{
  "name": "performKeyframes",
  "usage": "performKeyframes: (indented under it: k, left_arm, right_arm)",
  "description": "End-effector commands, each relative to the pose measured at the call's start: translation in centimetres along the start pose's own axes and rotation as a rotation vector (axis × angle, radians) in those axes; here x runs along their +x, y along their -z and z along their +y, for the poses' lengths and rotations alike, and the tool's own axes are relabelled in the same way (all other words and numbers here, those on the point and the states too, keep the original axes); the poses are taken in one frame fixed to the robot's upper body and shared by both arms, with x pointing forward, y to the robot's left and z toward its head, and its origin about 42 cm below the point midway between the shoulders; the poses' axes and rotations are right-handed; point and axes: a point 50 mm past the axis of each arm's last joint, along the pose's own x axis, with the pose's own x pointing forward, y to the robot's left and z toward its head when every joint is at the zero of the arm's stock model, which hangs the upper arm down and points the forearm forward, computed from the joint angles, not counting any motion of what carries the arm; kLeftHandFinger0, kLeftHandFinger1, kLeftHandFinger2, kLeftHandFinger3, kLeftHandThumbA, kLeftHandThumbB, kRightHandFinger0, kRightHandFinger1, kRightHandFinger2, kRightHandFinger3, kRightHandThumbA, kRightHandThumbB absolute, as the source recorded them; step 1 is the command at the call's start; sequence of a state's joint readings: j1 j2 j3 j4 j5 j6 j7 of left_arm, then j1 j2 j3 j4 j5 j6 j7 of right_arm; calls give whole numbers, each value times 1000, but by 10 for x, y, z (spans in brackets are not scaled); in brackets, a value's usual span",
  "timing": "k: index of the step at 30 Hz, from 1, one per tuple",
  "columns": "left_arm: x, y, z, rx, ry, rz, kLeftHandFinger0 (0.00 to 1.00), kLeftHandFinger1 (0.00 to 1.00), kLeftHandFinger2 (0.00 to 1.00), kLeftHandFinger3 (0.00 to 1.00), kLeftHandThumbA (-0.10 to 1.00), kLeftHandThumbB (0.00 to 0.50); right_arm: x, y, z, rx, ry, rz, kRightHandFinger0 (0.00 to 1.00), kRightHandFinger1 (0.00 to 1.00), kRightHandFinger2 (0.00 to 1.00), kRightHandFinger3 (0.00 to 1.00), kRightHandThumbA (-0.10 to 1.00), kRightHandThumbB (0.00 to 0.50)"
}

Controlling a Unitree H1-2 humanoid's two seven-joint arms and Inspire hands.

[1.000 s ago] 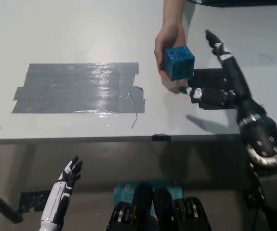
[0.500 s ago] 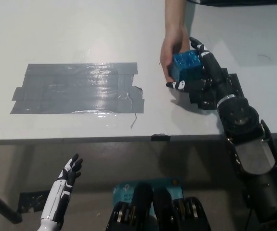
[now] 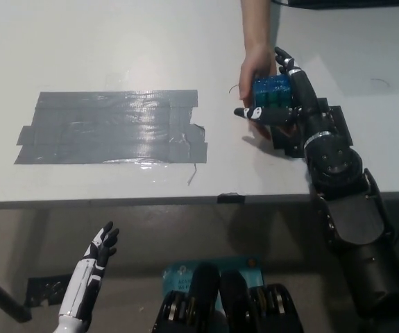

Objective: A person hands a rubik's cube to the robot and rhe robot picks it up with its right hand and places it on the black spot on the desk infron tof it

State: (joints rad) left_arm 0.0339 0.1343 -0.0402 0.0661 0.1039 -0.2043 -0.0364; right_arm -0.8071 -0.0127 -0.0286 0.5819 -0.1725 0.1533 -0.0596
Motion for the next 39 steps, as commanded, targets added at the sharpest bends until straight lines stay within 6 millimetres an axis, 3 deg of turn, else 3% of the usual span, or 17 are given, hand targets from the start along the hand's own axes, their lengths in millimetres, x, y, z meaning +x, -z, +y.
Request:
performKeyframes:
  k: [1, 2, 3, 4, 5, 6, 7, 9, 13, 18, 21, 23, 27, 32, 37, 39]
  left_arm:
    - [3, -10, 4, 12, -6, -45, 1000, 1000, 1000, 1000, 1000, 103]
    - [3, -10, 4, 9, -5, -43, 1000, 1000, 1000, 1000, 1000, 105]
    - [3, -10, 5, 5, -6, -39, 1000, 1000, 1000, 1000, 1000, 114]
    - [1, -9, 4, 5, -5, -37, 1000, 1000, 1000, 1000, 1000, 108]
    - [1, -9, 4, 7, -5, -38, 1000, 1000, 1000, 1000, 1000, 106]
    - [1, -9, 5, 7, -5, -38, 1000, 1000, 1000, 1000, 1000, 106]
    - [1, -10, 4, 16, -1, -34, 1000, 1000, 1000, 1000, 1000, 104]
    - [2, -10, 5, 12, -2, -33, 1000, 1000, 1000, 1000, 1000, 101]
    - [2, -11, 7, 15, -7, -33, 1000, 1000, 1000, 1000, 1000, 105]
    - [7, -13, 9, 18, -8, -47, 1000, 1000, 1000, 1000, 1000, 102]
    - [7, -13, 10, 11, -13, -42, 1000, 1000, 1000, 1000, 1000, 103]
    - [7, -14, 10, 10, -17, -41, 1000, 1000, 1000, 1000, 1000, 95]
    - [5, -13, 10, 16, -13, -36, 1000, 1000, 1000, 1000, 1000, 87]
    - [5, -12, 9, 12, -14, -31, 1000, 1000, 1000, 1000, 1000, 92]
    - [5, -13, 10, 14, -13, -33, 1000, 1000, 1000, 1000, 1000, 78]
    - [5, -13, 11, 11, -17, -32, 1000, 1000, 1000, 1000, 1000, 78]
  right_arm:
    - [11, -40, 3, 107, 45, -104, 1000, 1000, 1000, 1000, 693, 298]
    - [12, -39, 4, 96, 67, -77, 839, 992, 1000, 1000, 656, 350]
    - [12, -37, 4, 43, 62, -47, 490, 613, 846, 1000, 420, 280]
    - [12, -32, 5, -7, 63, -10, 181, 315, 521, 758, 53, 281]
    - [13, -28, 5, -42, 63, 12, 137, 306, 509, 714, -37, 281]
    - [13, -28, 5, -47, 63, 15, 125, 317, 542, 711, -70, 280]
    - [11, -21, 5, -105, 64, 26, 129, 391, 652, 634, -99, 279]
    - [11, -17, 4, -131, 62, 28, 135, 500, 826, 748, -100, 245]
    - [9, -9, 2, -154, 54, 32, 264, 668, 931, 850, -100, 202]
    - [8, -12, -3, -147, 69, 30, 270, 700, 994, 937, -100, 184]
    - [7, -15, -7, -157, 82, -19, 231, 663, 977, 936, -100, 178]
    - [4, -24, -10, -136, 92, -57, 199, 633, 963, 928, -100, 152]
    - [-3, -45, -18, -109, 129, -125, 139, 602, 987, 928, -100, 156]
    - [-8, -78, -41, -101, 244, -270, 4, 483, 933, 951, -100, 168]
    - [-8, -88, -60, -100, 311, -325, 54, 533, 956, 1000, -100, 149]
    - [-6, -83, -71, -96, 353, -327, 53, 536, 972, 1000, -100, 166]
